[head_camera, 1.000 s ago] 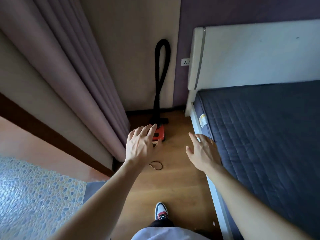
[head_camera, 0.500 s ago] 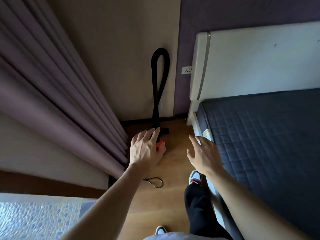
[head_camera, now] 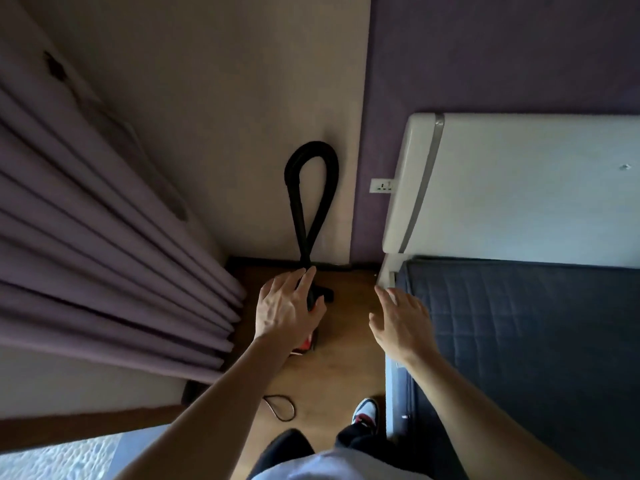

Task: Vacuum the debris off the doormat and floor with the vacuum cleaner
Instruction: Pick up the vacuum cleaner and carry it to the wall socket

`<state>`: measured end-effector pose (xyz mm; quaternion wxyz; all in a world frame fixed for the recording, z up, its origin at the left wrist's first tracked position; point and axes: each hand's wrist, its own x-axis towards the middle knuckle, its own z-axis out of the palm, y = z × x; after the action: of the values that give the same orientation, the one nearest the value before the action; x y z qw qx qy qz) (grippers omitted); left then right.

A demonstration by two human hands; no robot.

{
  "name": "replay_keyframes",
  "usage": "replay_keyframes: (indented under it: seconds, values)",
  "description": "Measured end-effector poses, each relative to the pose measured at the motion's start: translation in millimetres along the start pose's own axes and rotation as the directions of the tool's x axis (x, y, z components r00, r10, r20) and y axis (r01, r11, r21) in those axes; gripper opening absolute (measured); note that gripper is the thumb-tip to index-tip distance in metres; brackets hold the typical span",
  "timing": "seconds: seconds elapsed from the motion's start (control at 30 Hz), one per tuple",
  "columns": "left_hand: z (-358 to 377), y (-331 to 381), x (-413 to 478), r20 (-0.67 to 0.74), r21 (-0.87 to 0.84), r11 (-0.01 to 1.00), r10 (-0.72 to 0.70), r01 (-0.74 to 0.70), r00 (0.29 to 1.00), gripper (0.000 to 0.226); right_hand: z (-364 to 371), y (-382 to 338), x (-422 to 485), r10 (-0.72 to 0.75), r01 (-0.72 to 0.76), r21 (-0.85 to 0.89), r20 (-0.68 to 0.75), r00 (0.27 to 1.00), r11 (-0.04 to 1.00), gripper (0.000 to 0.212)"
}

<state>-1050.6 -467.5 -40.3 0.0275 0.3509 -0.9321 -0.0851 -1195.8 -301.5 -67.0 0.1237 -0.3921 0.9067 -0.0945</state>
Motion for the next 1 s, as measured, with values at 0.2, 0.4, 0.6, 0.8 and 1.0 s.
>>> replay_keyframes:
  seconds: [0.2,0.4,0.6,0.8,1.0]
  values:
    - [9,-11,31,0.035,0.002,0.991,-0.134,0.134,0.99,0.065,5,3,60,-0.102,0.102,0.01,0.095,0.99,0.995,0.061]
    - [7,-43,51,0.011,-0.004,0.974,-0.226,0.226,0.974,0.061,12,-22,103,-0.201,0.205,-0.009,0.16,0.966,0.979,0.061]
    - [2,-89,67,-0.008,-0.032,0.949,-0.315,0.315,0.949,0.063,14,-67,152,-0.282,0.294,-0.05,0.163,0.945,0.955,0.062]
    - [6,-120,82,-0.017,-0.07,0.916,-0.396,0.394,0.918,0.063,26,-114,187,-0.366,0.377,-0.036,0.177,0.914,0.925,0.061]
    - [13,-119,84,-0.022,-0.084,0.859,-0.508,0.505,0.861,0.062,35,-122,217,-0.49,0.507,-0.023,0.226,0.842,0.861,0.06]
